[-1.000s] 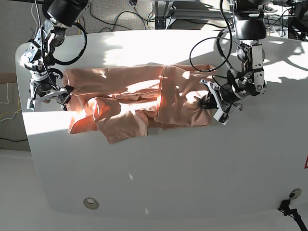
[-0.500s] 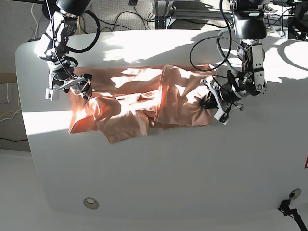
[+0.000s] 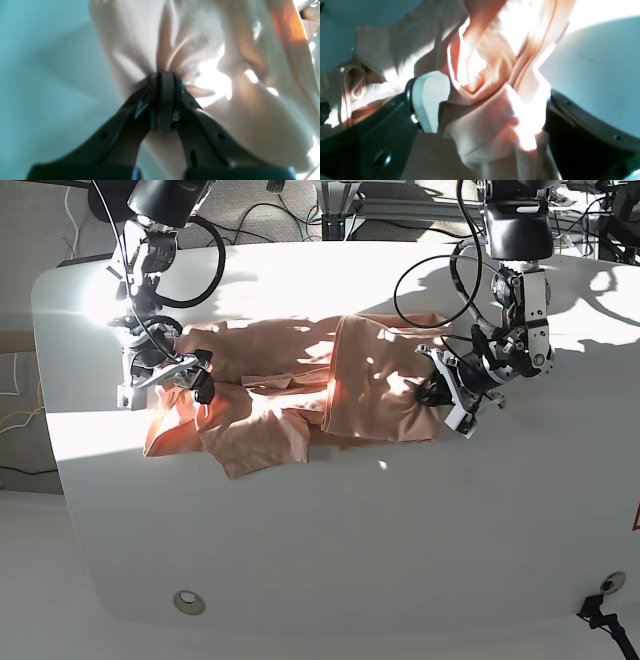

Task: Fold the T-shirt properly
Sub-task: 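Fold the strip end held by the right gripper over toward the left gripper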

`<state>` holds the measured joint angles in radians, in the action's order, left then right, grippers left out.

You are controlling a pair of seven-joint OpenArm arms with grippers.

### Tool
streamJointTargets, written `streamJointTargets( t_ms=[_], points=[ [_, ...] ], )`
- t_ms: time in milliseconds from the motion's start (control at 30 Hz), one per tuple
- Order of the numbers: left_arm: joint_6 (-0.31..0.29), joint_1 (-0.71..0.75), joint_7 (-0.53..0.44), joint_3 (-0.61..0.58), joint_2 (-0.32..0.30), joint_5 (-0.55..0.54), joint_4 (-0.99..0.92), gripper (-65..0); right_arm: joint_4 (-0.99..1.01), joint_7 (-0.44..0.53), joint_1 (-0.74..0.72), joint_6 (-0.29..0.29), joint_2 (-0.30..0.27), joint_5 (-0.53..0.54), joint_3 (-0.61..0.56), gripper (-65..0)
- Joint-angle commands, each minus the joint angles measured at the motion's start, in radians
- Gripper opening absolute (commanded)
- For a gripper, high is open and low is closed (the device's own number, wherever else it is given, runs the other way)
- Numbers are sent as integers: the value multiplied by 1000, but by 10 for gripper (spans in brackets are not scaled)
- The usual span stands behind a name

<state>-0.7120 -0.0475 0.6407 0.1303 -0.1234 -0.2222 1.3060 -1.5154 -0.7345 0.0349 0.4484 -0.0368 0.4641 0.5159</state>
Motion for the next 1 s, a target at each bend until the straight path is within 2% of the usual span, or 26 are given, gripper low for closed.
streamJointTargets(
  t_ms=[0, 200, 300, 333, 533, 767, 967],
  points=[
    [14, 5, 67, 1, -11, 56, 1, -650, -17, 28, -23, 8, -16, 15, 2, -272],
    [14, 5, 67, 1, -11, 56, 1, -650, -17, 25, -40, 13, -27, 15, 0, -453],
    [14, 5, 67, 1, -11, 56, 1, -650, -17, 25, -36, 14, -22, 15, 0, -620],
    [14, 5, 67, 1, -11, 56, 1, -650, -17, 25, -31, 14, -21, 15, 0, -650],
    [14, 5, 67, 1, -11, 56, 2, -650, -18, -7, -16, 14, -21, 17, -1, -650],
    [14, 5, 67, 1, -11, 56, 2, -650, -150, -7, 18, 3, -21, 17, -132, -650],
    [14, 5, 67, 1, -9, 56, -3, -650, -307, -7, 81, -79, 8, 20, -291, -650]
  ],
)
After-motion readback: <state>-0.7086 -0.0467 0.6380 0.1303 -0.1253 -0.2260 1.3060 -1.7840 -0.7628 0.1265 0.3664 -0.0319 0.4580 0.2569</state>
